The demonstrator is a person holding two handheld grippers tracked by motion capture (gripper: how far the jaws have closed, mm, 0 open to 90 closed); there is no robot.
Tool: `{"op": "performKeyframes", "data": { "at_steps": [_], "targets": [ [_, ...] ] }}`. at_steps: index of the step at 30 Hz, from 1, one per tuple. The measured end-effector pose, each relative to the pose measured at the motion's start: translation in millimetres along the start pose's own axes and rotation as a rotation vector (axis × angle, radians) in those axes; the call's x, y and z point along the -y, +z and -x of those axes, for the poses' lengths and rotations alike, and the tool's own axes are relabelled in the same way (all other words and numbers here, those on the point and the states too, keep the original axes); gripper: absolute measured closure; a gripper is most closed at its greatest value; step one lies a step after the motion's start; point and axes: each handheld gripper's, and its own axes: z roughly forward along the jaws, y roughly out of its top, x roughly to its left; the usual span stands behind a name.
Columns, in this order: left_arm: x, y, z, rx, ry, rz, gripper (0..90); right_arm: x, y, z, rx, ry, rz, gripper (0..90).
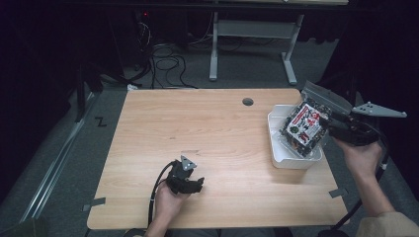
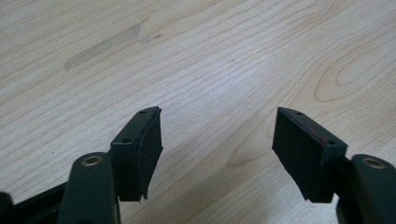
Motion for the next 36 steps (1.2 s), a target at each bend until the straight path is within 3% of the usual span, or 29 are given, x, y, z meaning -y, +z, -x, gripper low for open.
{"op": "performKeyframes", "data": {
  "at_steps": [6, 20, 36],
  "targets": [
    [0.0, -0.2, 0.1, 0.002, 0.001, 0.001, 33.4, 8.8, 1.4, -15.2, -0.085, 0.011, 0.004, 46.1],
    [0.0, -0.8, 1.1, 0.000, 0.005, 0.002, 33.3, 29.7, 5.4, -45.3, -0.219, -0.008, -0.018, 46.2],
    [-0.1, -1.4, 1.5, 0.001, 0.005, 0.006, 33.3, 41.0, 5.3, -63.5, -0.278, -0.029, -0.016, 46.0]
  ]
}}
